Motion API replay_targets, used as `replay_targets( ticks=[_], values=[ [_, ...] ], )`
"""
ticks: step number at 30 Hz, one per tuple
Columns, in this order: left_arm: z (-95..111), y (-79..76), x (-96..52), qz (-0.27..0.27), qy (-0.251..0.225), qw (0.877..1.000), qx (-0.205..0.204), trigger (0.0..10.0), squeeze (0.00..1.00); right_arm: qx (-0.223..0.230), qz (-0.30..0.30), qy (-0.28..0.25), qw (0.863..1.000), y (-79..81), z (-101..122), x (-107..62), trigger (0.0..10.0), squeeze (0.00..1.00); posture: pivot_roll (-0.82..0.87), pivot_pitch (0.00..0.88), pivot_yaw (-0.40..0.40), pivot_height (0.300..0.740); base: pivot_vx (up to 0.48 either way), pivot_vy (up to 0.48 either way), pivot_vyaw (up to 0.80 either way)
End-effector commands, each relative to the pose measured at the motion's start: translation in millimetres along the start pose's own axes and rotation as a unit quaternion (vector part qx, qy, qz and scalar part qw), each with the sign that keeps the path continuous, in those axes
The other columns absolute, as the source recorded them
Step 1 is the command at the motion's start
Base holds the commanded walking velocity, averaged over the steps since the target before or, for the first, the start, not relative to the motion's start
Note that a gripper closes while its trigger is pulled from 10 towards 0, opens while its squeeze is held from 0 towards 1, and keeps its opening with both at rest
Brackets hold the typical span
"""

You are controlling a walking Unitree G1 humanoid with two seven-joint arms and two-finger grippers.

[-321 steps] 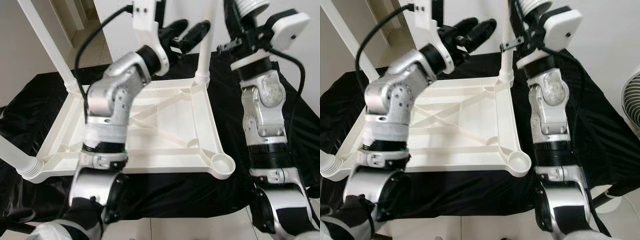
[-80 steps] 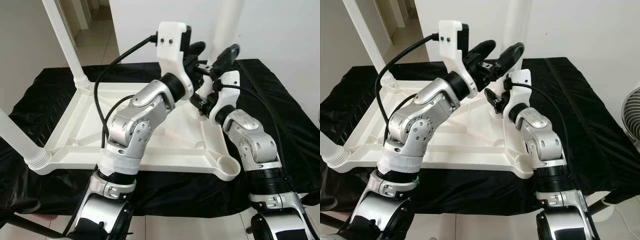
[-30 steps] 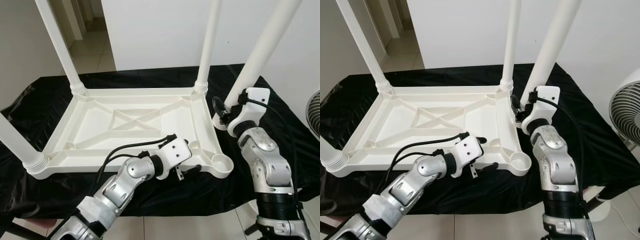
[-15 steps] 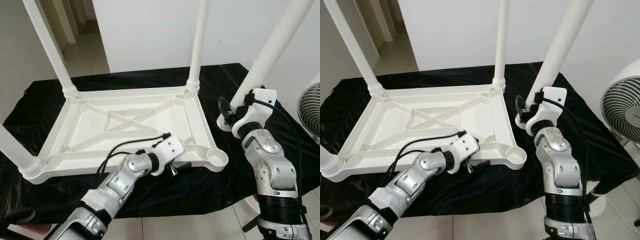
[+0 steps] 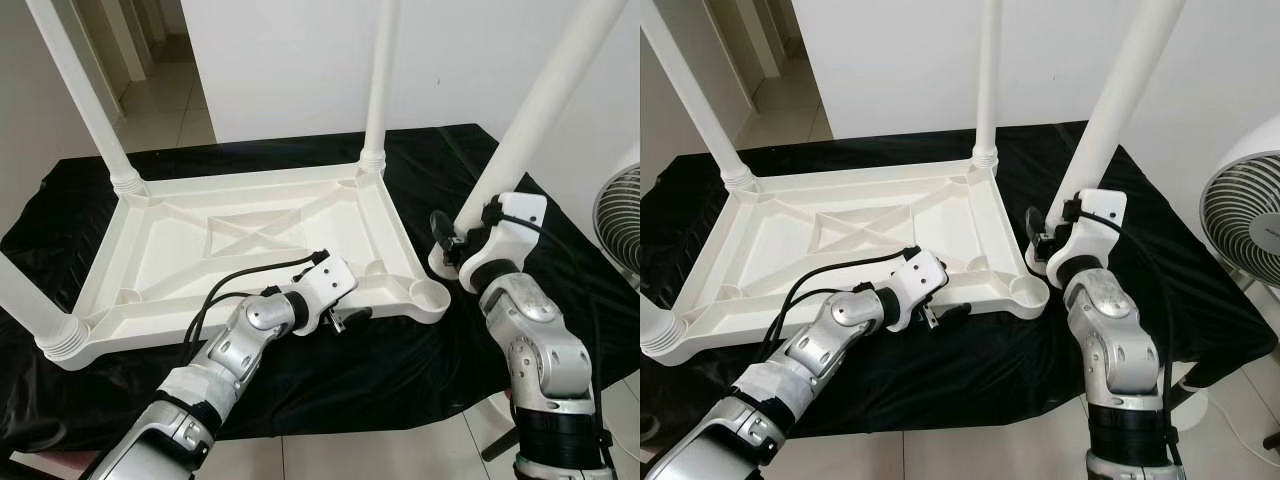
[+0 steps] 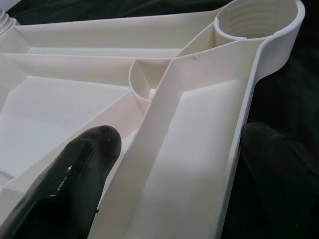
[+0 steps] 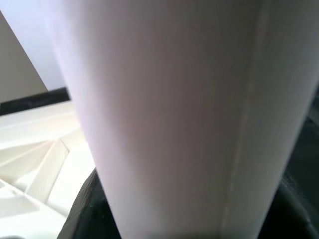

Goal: Building children table

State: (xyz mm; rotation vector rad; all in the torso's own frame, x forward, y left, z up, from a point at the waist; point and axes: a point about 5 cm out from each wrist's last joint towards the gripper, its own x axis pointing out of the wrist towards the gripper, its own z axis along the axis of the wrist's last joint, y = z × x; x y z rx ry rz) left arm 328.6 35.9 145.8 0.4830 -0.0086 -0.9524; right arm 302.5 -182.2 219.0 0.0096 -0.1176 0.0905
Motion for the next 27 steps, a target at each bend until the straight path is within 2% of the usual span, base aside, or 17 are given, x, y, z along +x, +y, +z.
replay_targets(
  ticks=[1, 3, 5, 7, 9, 10, 16, 19, 22, 27],
  values=[
    [-1, 14.0, -5.9, 0.072, 0.004, 0.997, -0.001, 10.0, 0.00, -0.002, 0.010, -0.005, 1.000, 4.1, 2, -1.5, 10.0, 0.00, -0.06, 0.101, 0.052, 0.740, 0.000, 0.000, 0.00],
    [1, 12.8, -6.4, 0.065, -0.004, 0.998, -0.006, 10.0, 0.00, -0.005, 0.011, -0.005, 1.000, 4.2, 2, -1.8, 10.0, 0.00, -0.06, 0.101, 0.052, 0.740, 0.000, 0.000, 0.00],
    [13, 3.1, -9.1, 0.027, -0.037, 0.998, -0.041, 10.0, 0.00, -0.018, 0.010, -0.004, 1.000, 4.0, -1, -3.0, 10.0, 0.00, -0.06, 0.096, 0.053, 0.740, 0.000, 0.000, 0.00],
    [17, -0.6, -10.5, 0.012, -0.050, 0.997, -0.057, 10.0, 0.00, -0.022, 0.009, -0.004, 1.000, 4.0, -2, -3.4, 10.0, 0.00, -0.06, 0.096, 0.053, 0.740, 0.000, 0.000, 0.00],
    [20, -3.6, -11.8, 0.004, -0.059, 0.996, -0.066, 10.0, 0.00, -0.024, 0.009, -0.002, 1.000, 4.3, -4, -3.8, 10.0, 0.00, -0.05, 0.094, 0.052, 0.740, 0.000, 0.000, 0.00],
    [26, -6.3, -13.0, 0.003, -0.074, 0.993, -0.091, 10.0, 0.00, -0.026, 0.010, 0.002, 1.000, 5.5, -7, -4.3, 10.0, 0.00, -0.05, 0.093, 0.050, 0.740, 0.000, 0.000, 0.00],
    [37, -13.5, -17.8, 0.004, -0.108, 0.986, -0.128, 10.0, 0.00, -0.025, 0.013, 0.011, 1.000, 11.0, -15, -5.5, 10.0, 0.00, -0.04, 0.088, 0.043, 0.740, 0.000, 0.000, 0.00],
    [33, -20.6, -20.3, 0.014, -0.095, 0.985, -0.143, 10.0, 0.00, -0.032, 0.017, 0.016, 0.999, 16.7, -22, -5.6, 10.0, 0.00, -0.03, 0.080, 0.035, 0.740, 0.000, 0.000, 0.00],
    [32, -22.3, -22.0, 0.022, -0.088, 0.986, -0.136, 10.0, 0.00, -0.039, 0.015, 0.018, 0.999, 16.7, -25, -6.5, 10.0, 0.00, -0.03, 0.077, 0.032, 0.740, 0.000, 0.000, 0.00],
    [32, -26.5, -27.8, 0.019, -0.080, 0.984, -0.157, 10.0, 0.00, -0.047, 0.003, 0.042, 0.998, 12.5, -40, -12.5, 10.0, 0.00, -0.03, 0.073, 0.026, 0.740, 0.000, 0.000, 0.00]
  ],
)
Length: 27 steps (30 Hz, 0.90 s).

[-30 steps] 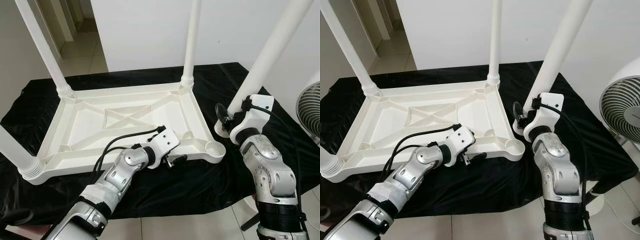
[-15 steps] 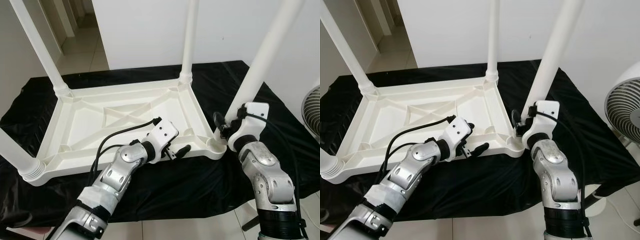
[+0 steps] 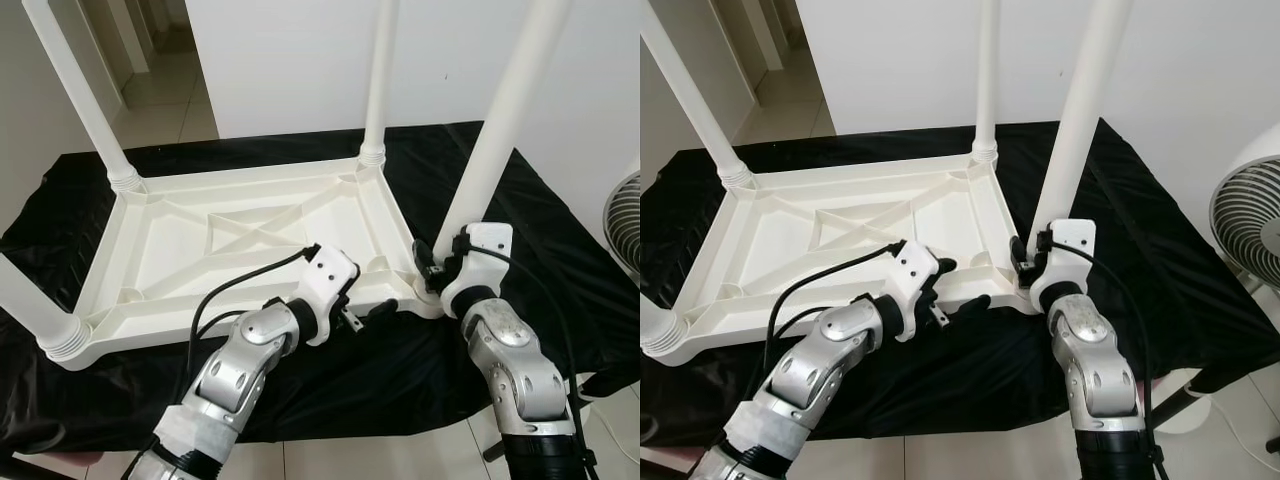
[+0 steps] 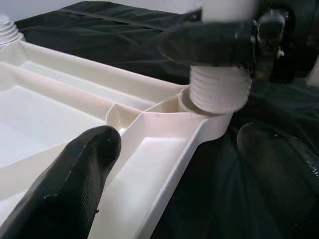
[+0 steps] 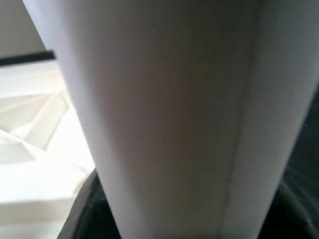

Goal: Building children table

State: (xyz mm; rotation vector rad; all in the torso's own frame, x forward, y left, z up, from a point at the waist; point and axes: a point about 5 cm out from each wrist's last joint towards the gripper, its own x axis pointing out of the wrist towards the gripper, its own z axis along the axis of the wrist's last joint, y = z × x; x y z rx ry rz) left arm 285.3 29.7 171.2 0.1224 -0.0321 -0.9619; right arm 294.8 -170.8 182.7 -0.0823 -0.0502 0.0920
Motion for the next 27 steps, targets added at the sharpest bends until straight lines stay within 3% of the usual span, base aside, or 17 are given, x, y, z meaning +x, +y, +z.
replay_targets(
  ticks=[1, 7, 15, 20, 22, 27],
  values=[
    [-1, 0.3, -4.4, 0.015, 0.009, 1.000, -0.014, 10.0, 0.00, -0.003, -0.004, 0.012, 1.000, -0.1, -10, -3.0, 10.0, 0.00, -0.03, 0.072, 0.028, 0.740, 0.000, 0.000, 0.00],
    [3, -1.2, -11.8, 0.003, 0.005, 1.000, -0.022, 10.0, 0.00, 0.000, -0.027, 0.022, 0.999, -8.8, -19, -2.5, 10.0, 0.00, -0.04, 0.073, 0.033, 0.740, 0.000, 0.000, 0.00],
    [5, -9.6, -14.3, -0.023, 0.009, 0.999, -0.028, 10.0, 0.00, -0.015, -0.028, 0.000, 1.000, -11.6, -15, 3.5, 10.0, 0.00, -0.04, 0.081, 0.040, 0.740, 0.000, 0.000, 0.00],
    [2, -17.6, -15.6, -0.041, 0.024, 0.999, -0.012, 10.0, 0.00, -0.033, -0.008, -0.032, 0.999, -8.5, -7, 6.7, 10.0, 0.00, -0.04, 0.092, 0.046, 0.740, 0.000, 0.000, 0.00],
    [3, -18.1, -16.4, -0.038, 0.024, 0.999, -0.013, 10.0, 0.00, -0.044, 0.029, -0.070, 0.996, 1.5, -1, 2.8, 10.0, 0.00, -0.04, 0.095, 0.050, 0.740, 0.000, 0.000, 0.00],
    [5, -17.9, -16.9, -0.035, 0.025, 0.999, -0.014, 10.0, 0.00, -0.047, 0.056, -0.095, 0.993, 8.2, -1, -4.4, 10.0, 0.00, -0.04, 0.102, 0.054, 0.740, 0.000, 0.000, 0.00]
  ],
)
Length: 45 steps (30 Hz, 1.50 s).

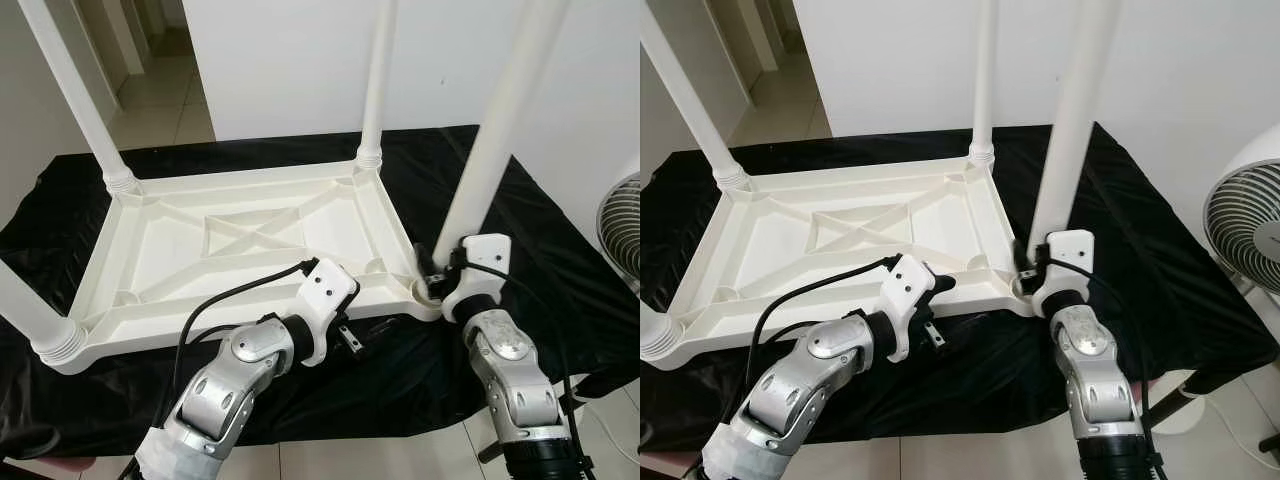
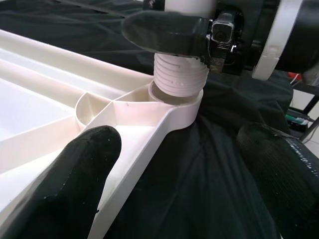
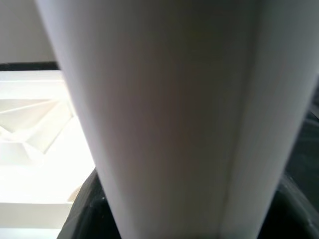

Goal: Building children table

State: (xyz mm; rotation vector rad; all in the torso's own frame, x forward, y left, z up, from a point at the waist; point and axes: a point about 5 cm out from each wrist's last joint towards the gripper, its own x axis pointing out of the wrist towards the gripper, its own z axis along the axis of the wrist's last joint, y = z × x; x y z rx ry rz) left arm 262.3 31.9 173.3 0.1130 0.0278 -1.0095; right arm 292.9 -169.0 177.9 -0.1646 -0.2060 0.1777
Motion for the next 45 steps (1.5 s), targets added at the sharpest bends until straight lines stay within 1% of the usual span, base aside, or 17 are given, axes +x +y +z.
replay_targets(
  ticks=[1, 2, 4, 9, 11, 14, 17, 20, 24, 29, 35, 39, 41, 42, 43, 44, 45],
  values=[
    [2, -0.6, -2.1, -0.008, 0.003, 1.000, 0.003, 10.0, 0.00, -0.009, 0.024, -0.029, 0.999, 7.3, 4, -4.3, 10.0, 0.00, -0.04, 0.102, 0.054, 0.740, 0.000, 0.000, 0.00],
    [2, -0.6, -2.1, -0.008, 0.003, 1.000, 0.003, 10.0, 0.00, -0.009, 0.024, -0.029, 0.999, 7.3, 4, -4.3, 10.0, 0.00, -0.04, 0.102, 0.054, 0.740, 0.000, 0.000, 0.00],
    [4, 0.2, -2.8, -0.004, 0.002, 1.000, 0.002, 10.0, 0.00, -0.029, 0.042, -0.035, 0.998, 9.5, 2, -9.0, 10.0, 0.00, -0.04, 0.103, 0.055, 0.740, 0.000, 0.000, 0.00],
    [6, 0.8, -5.5, -0.001, 0.002, 1.000, 0.002, 10.0, 0.00, -0.028, 0.044, -0.025, 0.998, 8.2, -5, -12.8, 10.0, 0.00, -0.03, 0.108, 0.058, 0.740, 0.000, 0.000, 0.00],
    [6, 1.9, -7.6, 0.003, 0.004, 1.000, -0.001, 10.0, 0.00, -0.015, 0.028, -0.017, 0.999, 4.2, -10, -13.9, 10.0, 0.00, -0.03, 0.109, 0.061, 0.740, 0.000, 0.000, 0.00],
    [6, 2.3, -8.2, 0.004, 0.004, 1.000, -0.002, 10.0, 0.00, -0.008, 0.022, -0.015, 1.000, 3.0, -11, -14.0, 10.0, 0.00, -0.03, 0.109, 0.062, 0.740, 0.000, 0.000, 0.00],
    [7, 1.7, -8.2, 0.003, 0.005, 1.000, -0.002, 10.0, 0.00, 0.011, -0.001, 0.003, 1.000, 0.6, -18, -12.1, 10.0, 0.00, -0.02, 0.112, 0.065, 0.740, 0.000, 0.000, 0.00],
    [8, 1.8, -8.3, 0.003, 0.005, 1.000, -0.001, 10.0, 0.00, 0.017, -0.006, 0.010, 1.000, 0.6, -21, -11.5, 10.0, 0.00, -0.02, 0.112, 0.065, 0.740, 0.000, 0.000, 0.00],
    [9, 1.5, -8.4, 0.003, 0.005, 1.000, -0.001, 10.0, 0.00, 0.005, -0.006, 0.015, 1.000, 1.8, -24, -7.6, 10.0, 0.00, -0.02, 0.113, 0.068, 0.740, 0.000, 0.000, 0.00],
    [10, 1.3, -8.7, 0.003, 0.006, 1.000, -0.002, 10.0, 0.00, 0.013, -0.009, 0.021, 1.000, 1.4, -26, -4.0, 10.0, 0.00, -0.02, 0.113, 0.068, 0.740, 0.000, 0.000, 0.00],
    [12, 0.7, -9.5, 0.003, 0.005, 1.000, -0.003, 10.0, 0.00, 0.005, -0.004, 0.023, 1.000, 0.8, -28, -0.8, 10.0, 0.00, -0.02, 0.114, 0.069, 0.740, 0.000, 0.000, 0.00],
    [12, 0.6, -9.8, 0.003, 0.005, 1.000, -0.002, 10.0, 0.00, 0.014, -0.006, 0.030, 0.999, 1.2, -31, -0.8, 10.0, 0.00, -0.02, 0.110, 0.067, 0.740, 0.000, 0.000, 0.00],
    [13, 0.8, -10.0, 0.003, 0.005, 1.000, -0.002, 10.0, 0.00, 0.012, -0.007, 0.031, 0.999, 1.3, -32, -1.9, 10.0, 0.00, -0.01, 0.110, 0.066, 0.740, 0.000, 0.000, 0.00],
    [13, 1.2, -10.4, 0.004, 0.006, 1.000, -0.001, 10.0, 0.00, -0.011, 0.000, 0.025, 1.000, 1.7, -32, -4.0, 10.0, 0.00, -0.01, 0.110, 0.066, 0.740, 0.000, 0.000, 0.00],
    [13, 1.2, -10.4, 0.004, 0.006, 1.000, -0.001, 10.0, 0.00, -0.011, 0.000, 0.025, 1.000, 1.7, -32, -4.0, 10.0, 0.00, -0.01, 0.110, 0.066, 0.740, 0.000, 0.000, 0.00],
    [13, 1.5, -10.8, 0.004, 0.006, 1.000, -0.001, 10.0, 0.00, -0.035, 0.006, 0.018, 0.999, 1.8, -31, -6.3, 10.0, 0.00, -0.01, 0.110, 0.067, 0.740, 0.000, 0.000, 0.00],
    [13, 1.5, -10.8, 0.004, 0.006, 1.000, -0.001, 10.0, 0.00, -0.035, 0.006, 0.018, 0.999, 1.8, -31, -6.3, 10.0, 0.00, -0.01, 0.110, 0.067, 0.740, 0.000, 0.000, 0.00]
  ],
)
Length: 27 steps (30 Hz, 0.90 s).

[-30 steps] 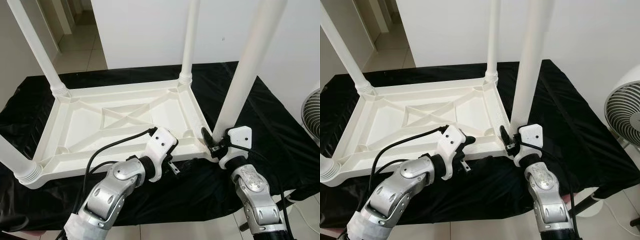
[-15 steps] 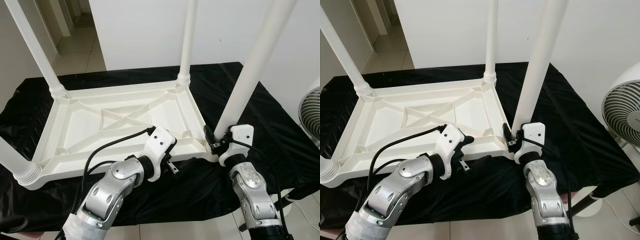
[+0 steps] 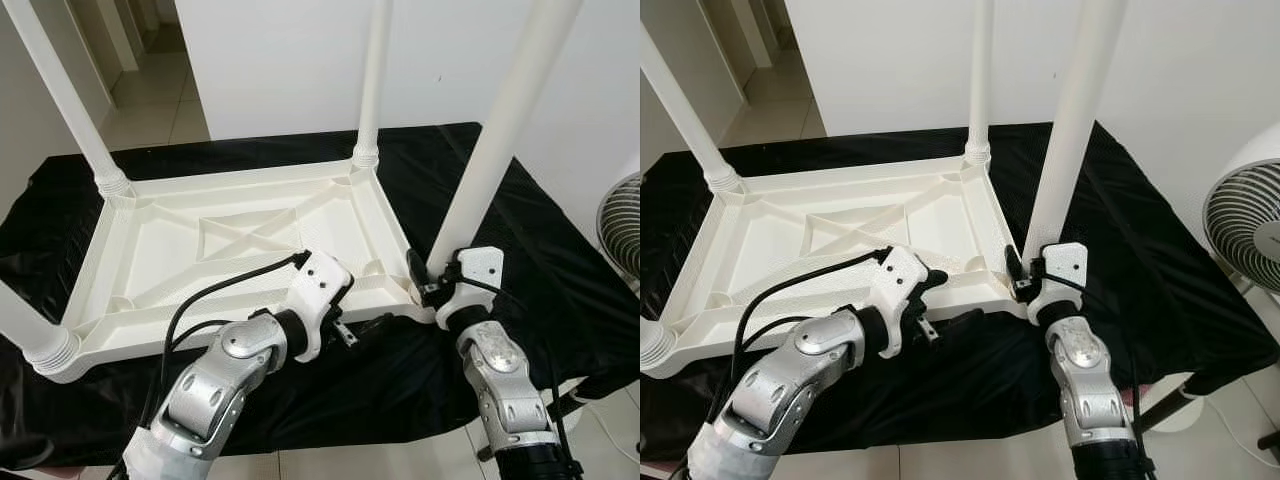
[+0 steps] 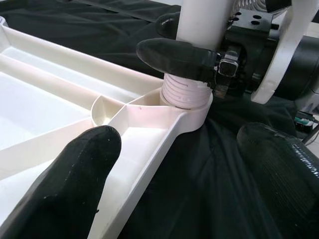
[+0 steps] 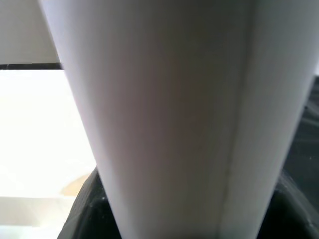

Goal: Building children table

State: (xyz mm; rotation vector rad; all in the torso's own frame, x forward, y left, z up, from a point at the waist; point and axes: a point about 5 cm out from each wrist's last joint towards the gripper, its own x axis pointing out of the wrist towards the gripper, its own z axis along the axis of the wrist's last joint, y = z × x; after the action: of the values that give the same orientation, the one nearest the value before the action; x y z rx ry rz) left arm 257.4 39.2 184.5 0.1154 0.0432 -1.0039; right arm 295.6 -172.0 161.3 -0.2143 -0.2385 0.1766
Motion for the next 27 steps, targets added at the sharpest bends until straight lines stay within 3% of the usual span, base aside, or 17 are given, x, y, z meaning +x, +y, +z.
replay_targets(
  ticks=[1, 6, 16, 27],
  values=[
    [3, 1.2, -1.6, 0.002, -0.001, 1.000, 0.001, 10.0, 0.00, -0.026, 0.011, 0.026, 0.999, 1.8, -14, -8.5, 10.0, 0.00, -0.02, 0.109, 0.068, 0.740, 0.000, 0.000, 0.00],
    [3, 1.3, -2.0, 0.000, -0.001, 1.000, 0.002, 10.0, 0.00, -0.023, 0.009, 0.038, 0.999, -1.9, -20, -11.9, 10.0, 0.00, -0.02, 0.107, 0.071, 0.740, 0.000, 0.000, 0.00],
    [5, 0.4, -1.5, -0.004, -0.003, 1.000, 0.004, 10.0, 0.00, 0.055, 0.009, 0.101, 0.993, -1.6, -31, -4.6, 10.0, 0.00, -0.02, 0.094, 0.071, 0.740, 0.000, 0.000, 0.00],
    [5, -1.0, -2.4, -0.004, -0.003, 1.000, 0.006, 10.0, 0.00, 0.076, 0.031, 0.137, 0.987, -2.0, -37, 0.8, 10.0, 0.00, -0.01, 0.076, 0.060, 0.740, 0.000, 0.000, 0.00]
  ],
)
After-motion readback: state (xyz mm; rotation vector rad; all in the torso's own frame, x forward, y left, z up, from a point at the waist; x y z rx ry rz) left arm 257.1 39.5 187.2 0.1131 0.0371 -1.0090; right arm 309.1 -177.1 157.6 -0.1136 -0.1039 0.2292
